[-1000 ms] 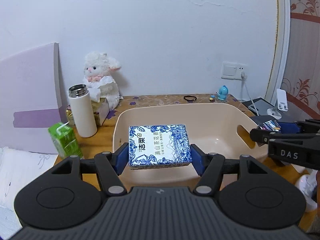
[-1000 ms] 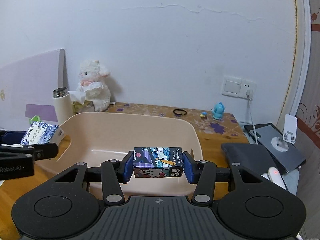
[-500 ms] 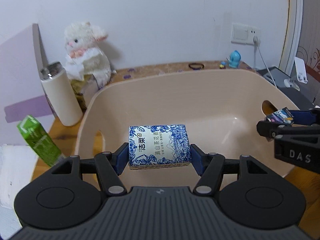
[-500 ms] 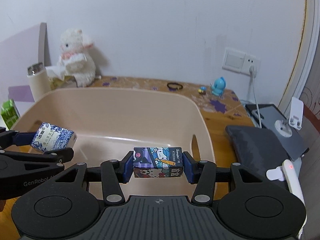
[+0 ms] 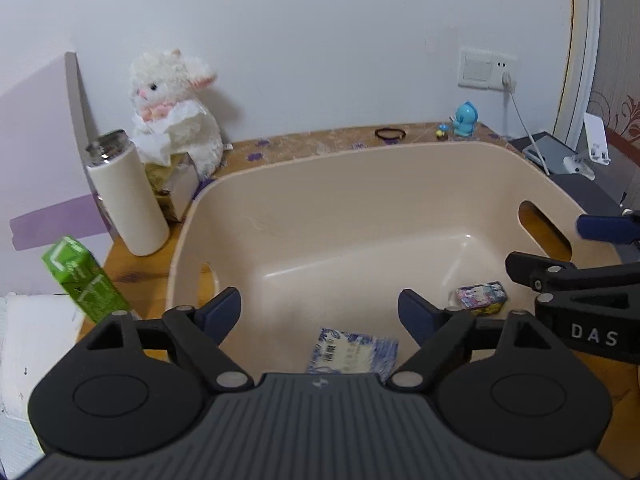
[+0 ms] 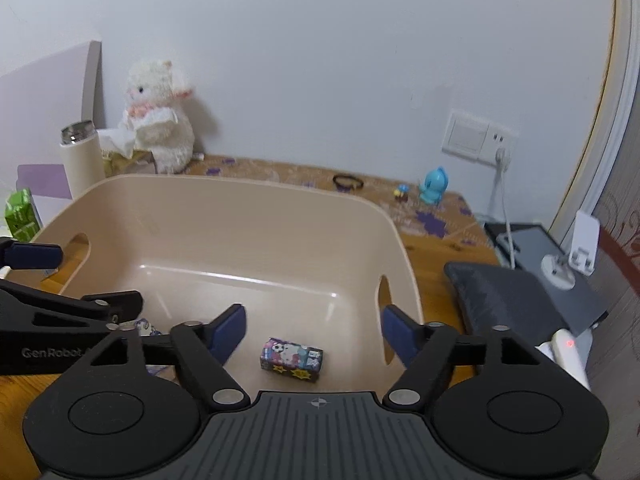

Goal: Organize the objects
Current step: 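Grasp the clothespin figure with left tool while right tool grasps the green tea bag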

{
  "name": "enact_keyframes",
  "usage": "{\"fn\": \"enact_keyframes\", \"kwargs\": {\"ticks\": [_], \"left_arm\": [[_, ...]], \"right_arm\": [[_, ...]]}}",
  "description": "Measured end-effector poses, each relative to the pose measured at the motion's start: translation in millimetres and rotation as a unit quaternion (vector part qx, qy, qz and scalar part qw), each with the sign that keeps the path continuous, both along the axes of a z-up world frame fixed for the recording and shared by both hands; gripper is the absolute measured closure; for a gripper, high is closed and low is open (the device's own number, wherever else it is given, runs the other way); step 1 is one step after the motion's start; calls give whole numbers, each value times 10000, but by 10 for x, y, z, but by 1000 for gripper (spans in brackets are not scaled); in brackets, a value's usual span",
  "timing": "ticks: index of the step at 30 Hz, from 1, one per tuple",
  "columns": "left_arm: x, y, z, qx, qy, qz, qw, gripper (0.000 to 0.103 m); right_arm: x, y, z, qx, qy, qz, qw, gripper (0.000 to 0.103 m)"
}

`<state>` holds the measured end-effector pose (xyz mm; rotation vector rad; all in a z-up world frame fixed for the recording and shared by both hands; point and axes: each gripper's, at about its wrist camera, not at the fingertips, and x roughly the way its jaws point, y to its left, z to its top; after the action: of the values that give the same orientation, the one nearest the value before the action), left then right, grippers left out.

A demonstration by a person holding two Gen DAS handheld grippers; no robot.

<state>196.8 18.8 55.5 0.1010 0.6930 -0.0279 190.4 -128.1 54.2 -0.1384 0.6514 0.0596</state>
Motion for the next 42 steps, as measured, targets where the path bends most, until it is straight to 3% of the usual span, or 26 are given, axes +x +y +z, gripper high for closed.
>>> {"fn": "enact_keyframes", "kwargs": {"ticks": [4,10,16,24,29,35,38,42], "left_arm": [[-172,74,135,42,-167,28,9998,12],[-488,211,218,127,-292,-147,9994,4],[-799,350,179,181,-259,-216,9993,4],[-955,512,-120,142,76,-249,9996,4],[-961,563,-375,127,263,-501,9983,4],[-964,602,-628,203,358,-928,9948,4],[-948,598,-745,403,289,-1011,9936,4],[-879,617,-844,353,438,-1104,9923,4]], "right_arm": [[-156,-24,119,74,-158,-2,9998,7],[-437,-64,183,267,-282,63,9992,4],[-709,-73,136,371,-247,81,9990,0],[-984,-67,-221,372,212,69,9991,0],[-1030,-111,-501,709,680,5,9952,0],[-1070,-53,-660,813,929,148,9922,0],[-1087,35,-720,798,1062,315,9906,0],[-1060,162,-794,682,1146,413,9902,0]]}}
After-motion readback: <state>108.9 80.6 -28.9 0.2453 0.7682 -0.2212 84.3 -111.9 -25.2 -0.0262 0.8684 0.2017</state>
